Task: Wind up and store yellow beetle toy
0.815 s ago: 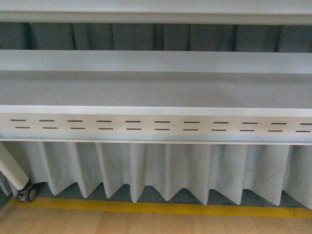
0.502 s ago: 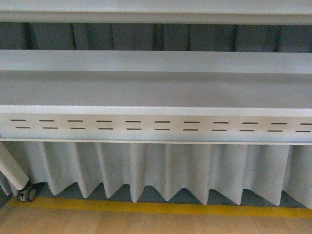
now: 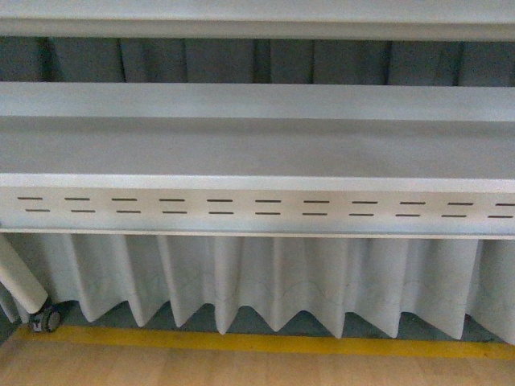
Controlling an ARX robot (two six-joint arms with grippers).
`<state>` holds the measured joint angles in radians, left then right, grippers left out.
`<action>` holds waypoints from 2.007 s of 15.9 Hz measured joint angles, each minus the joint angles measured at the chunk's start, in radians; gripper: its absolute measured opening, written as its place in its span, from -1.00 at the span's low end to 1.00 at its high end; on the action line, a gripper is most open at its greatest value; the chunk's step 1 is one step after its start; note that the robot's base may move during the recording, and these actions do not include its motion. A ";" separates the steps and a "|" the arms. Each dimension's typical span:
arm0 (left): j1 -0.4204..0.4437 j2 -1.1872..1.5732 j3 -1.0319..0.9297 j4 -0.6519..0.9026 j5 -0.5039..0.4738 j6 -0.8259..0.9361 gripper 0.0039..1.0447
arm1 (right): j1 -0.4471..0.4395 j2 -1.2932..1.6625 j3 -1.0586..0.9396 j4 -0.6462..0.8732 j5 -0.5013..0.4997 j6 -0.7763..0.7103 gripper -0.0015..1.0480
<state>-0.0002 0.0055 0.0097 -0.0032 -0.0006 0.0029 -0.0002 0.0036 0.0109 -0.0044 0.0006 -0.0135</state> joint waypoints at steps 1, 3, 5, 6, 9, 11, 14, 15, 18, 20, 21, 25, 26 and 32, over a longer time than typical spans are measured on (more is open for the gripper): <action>0.000 0.000 0.000 0.000 0.000 0.000 0.88 | 0.000 0.000 0.000 0.000 0.000 0.000 0.87; 0.000 0.000 0.000 0.000 0.000 0.000 0.88 | 0.000 0.000 0.000 0.000 0.000 0.000 0.87; 0.000 0.000 0.000 0.000 0.000 0.000 0.88 | 0.000 0.000 0.000 0.000 0.000 0.000 0.87; 0.000 0.000 0.000 0.000 0.000 0.000 0.88 | 0.000 0.000 0.000 0.000 0.000 0.000 0.87; 0.000 0.000 0.000 -0.003 0.000 0.000 0.88 | 0.000 0.000 0.000 -0.002 0.000 0.000 0.87; 0.000 0.000 0.000 0.000 0.001 0.000 0.88 | 0.000 0.000 0.000 -0.001 0.000 0.001 0.87; 0.000 0.000 0.000 -0.003 -0.001 0.000 0.88 | 0.000 0.000 0.000 0.000 0.000 0.003 0.87; 0.000 0.000 0.000 -0.002 0.000 -0.001 0.88 | 0.000 0.000 0.000 0.000 0.000 0.003 0.87; 0.000 0.000 0.000 -0.001 0.001 0.000 0.88 | 0.000 0.000 0.000 0.000 0.000 0.003 0.87; 0.000 0.000 0.000 -0.001 0.000 0.000 0.88 | 0.000 0.000 0.000 0.000 0.000 0.003 0.87; 0.000 0.000 0.000 0.000 0.001 0.000 0.88 | 0.000 0.000 0.000 0.000 -0.001 0.003 0.87; 0.000 0.000 0.000 -0.002 0.001 0.000 0.88 | 0.000 0.000 0.000 0.001 0.000 0.003 0.87; 0.000 0.000 0.000 0.001 0.000 0.000 0.88 | 0.000 0.000 0.000 0.000 0.000 0.003 0.87; 0.000 0.000 0.000 0.000 -0.001 -0.001 0.88 | 0.000 0.000 0.000 0.001 0.000 0.005 0.87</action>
<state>-0.0002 0.0055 0.0097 -0.0029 -0.0013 0.0017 -0.0002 0.0032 0.0109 -0.0036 0.0010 -0.0086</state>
